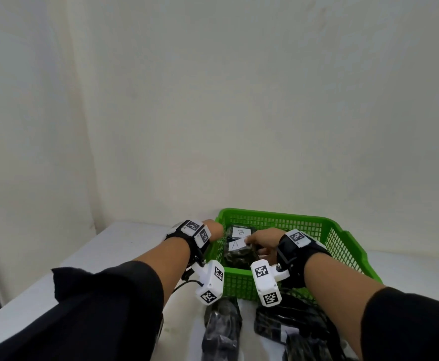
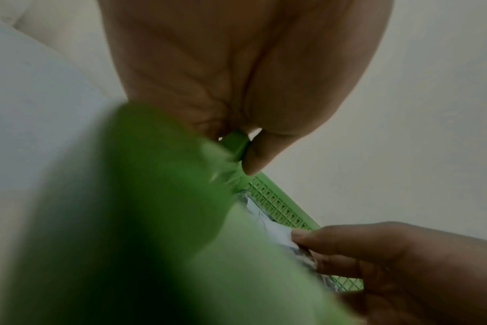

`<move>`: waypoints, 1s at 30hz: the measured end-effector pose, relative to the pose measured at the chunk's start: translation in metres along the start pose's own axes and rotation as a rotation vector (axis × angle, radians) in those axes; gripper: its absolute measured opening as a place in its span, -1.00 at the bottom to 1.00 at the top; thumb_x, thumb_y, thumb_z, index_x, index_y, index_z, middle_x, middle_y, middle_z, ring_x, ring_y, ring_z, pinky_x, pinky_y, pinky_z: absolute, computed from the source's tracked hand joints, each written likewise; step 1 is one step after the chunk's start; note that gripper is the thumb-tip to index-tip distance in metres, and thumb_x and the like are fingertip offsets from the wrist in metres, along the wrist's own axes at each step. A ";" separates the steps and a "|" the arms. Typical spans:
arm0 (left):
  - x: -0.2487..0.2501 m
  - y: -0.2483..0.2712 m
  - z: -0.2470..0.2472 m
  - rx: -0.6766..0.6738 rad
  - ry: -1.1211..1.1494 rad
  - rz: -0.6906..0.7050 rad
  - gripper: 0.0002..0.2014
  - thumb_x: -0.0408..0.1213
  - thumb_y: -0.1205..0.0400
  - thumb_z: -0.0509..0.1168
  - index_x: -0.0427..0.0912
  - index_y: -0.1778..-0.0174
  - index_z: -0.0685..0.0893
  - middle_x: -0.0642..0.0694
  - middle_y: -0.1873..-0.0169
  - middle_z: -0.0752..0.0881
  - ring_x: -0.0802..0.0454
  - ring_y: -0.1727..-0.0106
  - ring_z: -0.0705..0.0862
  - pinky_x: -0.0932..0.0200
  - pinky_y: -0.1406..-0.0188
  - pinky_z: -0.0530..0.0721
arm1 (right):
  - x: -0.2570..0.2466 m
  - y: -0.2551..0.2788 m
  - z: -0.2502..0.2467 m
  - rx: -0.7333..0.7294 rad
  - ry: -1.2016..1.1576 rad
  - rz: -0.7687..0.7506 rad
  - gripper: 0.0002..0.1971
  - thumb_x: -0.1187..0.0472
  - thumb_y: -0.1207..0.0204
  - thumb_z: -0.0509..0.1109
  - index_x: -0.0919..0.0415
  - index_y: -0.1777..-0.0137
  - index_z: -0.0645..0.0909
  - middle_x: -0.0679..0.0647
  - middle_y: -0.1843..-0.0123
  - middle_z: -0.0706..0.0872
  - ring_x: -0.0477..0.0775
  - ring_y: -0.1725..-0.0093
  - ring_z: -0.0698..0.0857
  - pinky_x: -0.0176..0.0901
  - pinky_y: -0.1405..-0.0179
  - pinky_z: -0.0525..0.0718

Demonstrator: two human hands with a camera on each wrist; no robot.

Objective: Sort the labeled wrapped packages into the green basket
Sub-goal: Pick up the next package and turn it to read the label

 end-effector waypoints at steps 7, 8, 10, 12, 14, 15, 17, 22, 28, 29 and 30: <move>0.007 -0.007 0.006 0.011 -0.331 0.166 -0.56 -0.57 -0.75 0.01 -0.27 0.49 0.26 -0.10 0.45 0.28 -0.08 0.02 0.41 0.06 -0.01 0.46 | -0.001 -0.005 -0.003 0.033 0.127 0.002 -0.71 0.31 -0.69 0.43 0.22 0.28 0.51 0.12 0.38 0.49 0.06 0.45 0.48 -0.11 0.38 0.51; 0.006 -0.009 0.008 0.014 -0.308 0.171 -0.60 -0.57 -0.75 0.01 -0.34 0.46 0.36 -0.11 0.45 0.31 -0.09 0.02 0.44 0.12 0.03 0.43 | -0.001 -0.005 -0.005 0.045 0.150 0.001 -0.70 0.30 -0.71 0.41 0.22 0.28 0.51 0.10 0.40 0.49 0.04 0.47 0.46 -0.16 0.44 0.47; 0.005 -0.007 0.008 0.008 -0.254 0.160 -0.72 -0.58 -0.75 0.01 -0.53 0.10 0.62 -0.28 0.28 0.58 -0.22 -0.05 0.58 0.06 -0.02 0.50 | 0.000 -0.006 -0.006 0.049 0.162 0.002 -0.70 0.29 -0.74 0.38 0.22 0.27 0.51 0.06 0.48 0.51 0.03 0.48 0.46 -0.19 0.46 0.46; 0.005 -0.007 0.009 0.002 -0.267 0.161 -0.71 -0.59 -0.75 0.00 -0.49 -0.18 0.63 -0.42 -0.10 0.68 -0.32 -0.29 0.64 -0.02 -0.23 0.57 | 0.000 -0.008 -0.006 0.034 0.159 0.004 -0.74 0.24 -0.74 0.42 0.23 0.20 0.54 0.07 0.38 0.61 0.03 0.42 0.52 -0.16 0.40 0.54; 0.005 -0.004 0.009 0.004 -0.271 0.168 -0.71 -0.59 -0.75 -0.01 -0.57 -0.14 0.63 -0.36 0.04 0.61 -0.31 -0.29 0.63 -0.01 -0.23 0.56 | -0.002 -0.011 -0.001 -0.003 0.173 -0.004 -0.81 0.17 -0.69 0.50 0.23 0.06 0.58 0.11 0.07 0.69 0.03 0.29 0.63 -0.18 0.32 0.66; 0.005 -0.005 0.010 0.011 -0.270 0.180 -0.72 -0.59 -0.75 -0.01 -0.57 0.05 0.62 -0.32 0.18 0.54 -0.29 -0.18 0.63 0.00 -0.14 0.55 | -0.002 -0.011 0.001 -0.017 0.172 -0.003 -0.81 0.15 -0.66 0.55 0.23 0.03 0.61 0.14 -0.02 0.71 0.05 0.22 0.66 -0.15 0.23 0.69; 0.005 -0.005 0.010 0.030 -0.271 0.169 -0.65 -0.58 -0.75 -0.02 -0.42 0.36 0.46 -0.31 0.27 0.51 -0.18 -0.05 0.56 0.08 0.00 0.49 | -0.001 -0.014 0.007 -0.050 0.177 0.014 -0.82 0.19 -0.59 0.61 0.26 0.07 0.68 0.20 -0.06 0.74 0.11 0.15 0.66 -0.01 0.03 0.66; 0.006 -0.007 0.011 0.065 -0.368 0.214 -0.70 -0.56 -0.77 -0.04 -0.59 -0.12 0.61 -0.40 -0.31 0.62 -0.27 -0.40 0.60 0.03 -0.31 0.55 | -0.001 -0.011 0.002 0.013 0.163 0.013 -0.79 0.35 -0.65 0.53 0.29 0.22 0.64 0.16 0.22 0.70 0.05 0.39 0.64 -0.16 0.47 0.67; 0.006 -0.007 0.013 0.065 -0.338 0.227 -0.71 -0.58 -0.76 -0.02 -0.40 0.21 0.53 -0.41 -0.34 0.62 -0.30 -0.38 0.60 -0.01 -0.30 0.55 | 0.000 -0.014 0.005 0.016 0.161 0.038 -0.80 0.33 -0.63 0.54 0.29 0.21 0.65 0.17 0.25 0.71 0.07 0.38 0.64 -0.07 0.31 0.67; 0.006 -0.009 0.013 0.075 -0.324 0.225 -0.70 -0.57 -0.76 -0.02 -0.41 0.25 0.51 -0.40 -0.34 0.62 -0.30 -0.38 0.60 -0.01 -0.30 0.55 | 0.000 -0.014 0.006 0.008 0.159 0.041 -0.80 0.33 -0.63 0.55 0.29 0.22 0.65 0.17 0.26 0.70 0.07 0.38 0.63 -0.06 0.28 0.66; 0.005 -0.009 0.014 0.081 -0.318 0.216 -0.71 -0.57 -0.76 -0.02 -0.47 0.20 0.55 -0.40 -0.34 0.63 -0.30 -0.38 0.60 -0.01 -0.30 0.55 | 0.000 -0.015 0.006 0.008 0.163 0.038 -0.78 0.32 -0.64 0.54 0.29 0.24 0.65 0.17 0.29 0.69 0.06 0.39 0.60 -0.07 0.31 0.64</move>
Point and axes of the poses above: each hand's wrist, its own y-axis away from the middle knuckle, its own z-axis out of the palm, x = y × z, the point moved 6 cm from there along -y, towards the middle knuckle
